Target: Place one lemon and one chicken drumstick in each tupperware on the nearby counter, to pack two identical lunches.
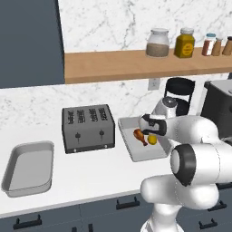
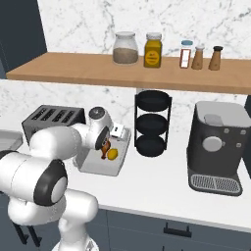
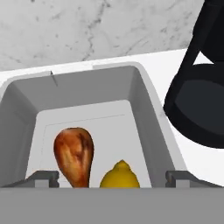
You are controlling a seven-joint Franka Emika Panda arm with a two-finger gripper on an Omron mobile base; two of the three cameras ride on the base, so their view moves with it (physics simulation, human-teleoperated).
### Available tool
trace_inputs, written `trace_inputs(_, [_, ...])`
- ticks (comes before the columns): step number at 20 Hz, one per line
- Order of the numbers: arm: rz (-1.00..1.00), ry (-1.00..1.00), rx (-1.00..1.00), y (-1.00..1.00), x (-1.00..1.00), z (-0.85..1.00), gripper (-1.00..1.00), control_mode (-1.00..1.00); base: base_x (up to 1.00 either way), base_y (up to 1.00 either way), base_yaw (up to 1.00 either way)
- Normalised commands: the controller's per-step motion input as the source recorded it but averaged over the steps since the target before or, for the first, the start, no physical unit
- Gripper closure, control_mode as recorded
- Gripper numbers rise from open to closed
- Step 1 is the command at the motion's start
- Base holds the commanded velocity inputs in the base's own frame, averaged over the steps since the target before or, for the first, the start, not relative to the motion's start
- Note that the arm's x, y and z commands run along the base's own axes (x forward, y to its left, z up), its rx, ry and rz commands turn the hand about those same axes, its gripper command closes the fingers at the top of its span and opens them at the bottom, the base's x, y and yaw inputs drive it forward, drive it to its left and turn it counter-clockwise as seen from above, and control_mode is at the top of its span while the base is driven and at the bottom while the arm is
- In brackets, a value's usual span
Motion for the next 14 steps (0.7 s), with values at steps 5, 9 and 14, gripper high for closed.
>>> trace_inputs(5, [-0.05,-0.13,-0.01,0.04,-0.92,0.63,-1.0,-1.0,0.0,0.0,0.0])
trace_inputs(9, [0.0,-0.2,0.0,0.0,-1.0,0.44,-1.0,-1.0,0.0,0.0,0.0])
trace_inputs(14, [0.08,-0.09,0.0,0.22,-1.0,0.24,-1.0,-1.0,0.0,0.0,0.0])
